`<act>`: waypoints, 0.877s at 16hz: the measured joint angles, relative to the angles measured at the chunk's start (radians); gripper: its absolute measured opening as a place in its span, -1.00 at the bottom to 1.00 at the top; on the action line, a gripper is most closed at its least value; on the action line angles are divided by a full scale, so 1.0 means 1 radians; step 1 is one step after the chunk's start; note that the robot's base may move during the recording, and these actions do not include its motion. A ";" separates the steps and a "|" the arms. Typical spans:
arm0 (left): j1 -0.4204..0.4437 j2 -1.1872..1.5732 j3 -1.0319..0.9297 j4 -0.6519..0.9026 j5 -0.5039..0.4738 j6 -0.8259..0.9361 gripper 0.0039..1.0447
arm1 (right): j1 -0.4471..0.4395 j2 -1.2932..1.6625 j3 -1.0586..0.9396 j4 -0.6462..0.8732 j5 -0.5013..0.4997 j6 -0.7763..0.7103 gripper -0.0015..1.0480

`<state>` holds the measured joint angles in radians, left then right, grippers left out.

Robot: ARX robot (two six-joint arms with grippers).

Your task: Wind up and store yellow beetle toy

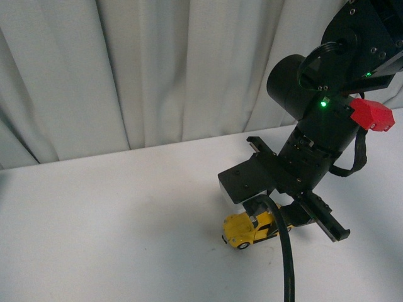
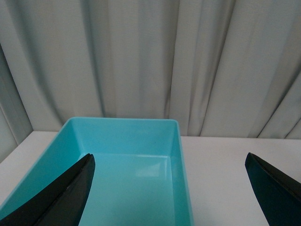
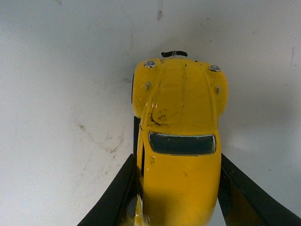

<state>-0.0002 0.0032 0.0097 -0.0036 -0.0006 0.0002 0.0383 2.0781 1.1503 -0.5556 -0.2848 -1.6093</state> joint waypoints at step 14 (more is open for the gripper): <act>0.000 0.000 0.000 0.000 0.000 0.000 0.88 | -0.225 -0.047 -0.106 0.050 -0.036 -0.041 -0.21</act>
<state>-0.0002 0.0032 0.0097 -0.0036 -0.0006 0.0002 -0.1871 2.0312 1.0439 -0.5053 -0.3206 -1.6505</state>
